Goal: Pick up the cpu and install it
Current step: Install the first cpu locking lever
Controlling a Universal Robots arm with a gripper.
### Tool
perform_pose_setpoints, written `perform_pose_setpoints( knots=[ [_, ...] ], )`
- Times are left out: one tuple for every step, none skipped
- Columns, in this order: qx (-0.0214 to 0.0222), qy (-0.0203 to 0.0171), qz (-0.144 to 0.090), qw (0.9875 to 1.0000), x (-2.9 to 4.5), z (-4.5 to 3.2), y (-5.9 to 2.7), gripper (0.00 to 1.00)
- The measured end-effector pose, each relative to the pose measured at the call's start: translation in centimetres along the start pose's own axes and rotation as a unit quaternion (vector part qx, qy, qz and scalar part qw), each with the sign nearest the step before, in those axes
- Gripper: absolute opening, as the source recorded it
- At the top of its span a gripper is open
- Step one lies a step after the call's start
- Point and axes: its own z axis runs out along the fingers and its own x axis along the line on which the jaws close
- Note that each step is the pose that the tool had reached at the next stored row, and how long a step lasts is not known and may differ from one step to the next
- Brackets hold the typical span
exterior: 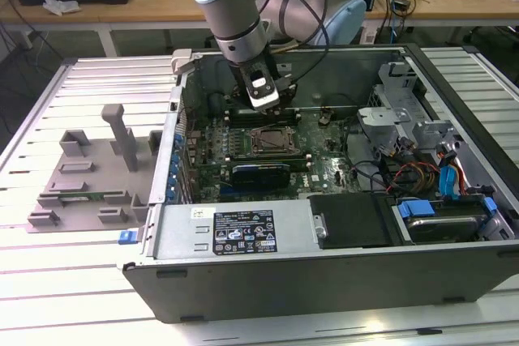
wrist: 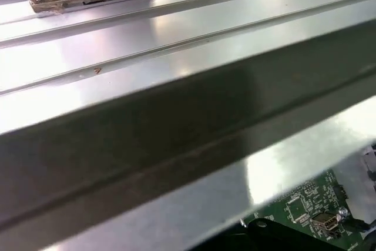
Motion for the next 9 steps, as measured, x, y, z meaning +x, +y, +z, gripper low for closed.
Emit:
perform_pose_setpoints(
  knots=[
    [-0.0007, -0.0016, 0.000, 1.0000, 0.08, 0.05, -0.03, 0.11],
    [-0.0019, -0.0047, 0.000, 1.0000, 0.31, 0.28, -0.16, 0.11],
    [-0.0020, -0.0051, -0.001, 1.0000, 0.35, 0.38, -0.21, 0.11],
    [-0.0017, -0.0052, -0.001, 1.0000, 0.33, 0.38, -0.28, 0.11],
    [-0.0016, -0.0054, -0.001, 1.0000, 0.31, 0.41, -0.35, 0.11],
    [-0.0016, -0.0054, -0.001, 1.0000, 0.31, 0.44, -0.38, 0.11],
    [-0.0014, -0.0054, -0.001, 1.0000, 0.30, 0.47, -0.44, 0.11],
    [-0.0013, -0.0054, -0.001, 1.0000, 0.31, 0.51, -0.48, 0.11],
    [-0.0013, -0.0054, -0.001, 1.0000, 0.33, 0.59, -0.51, 0.11]
  ],
)
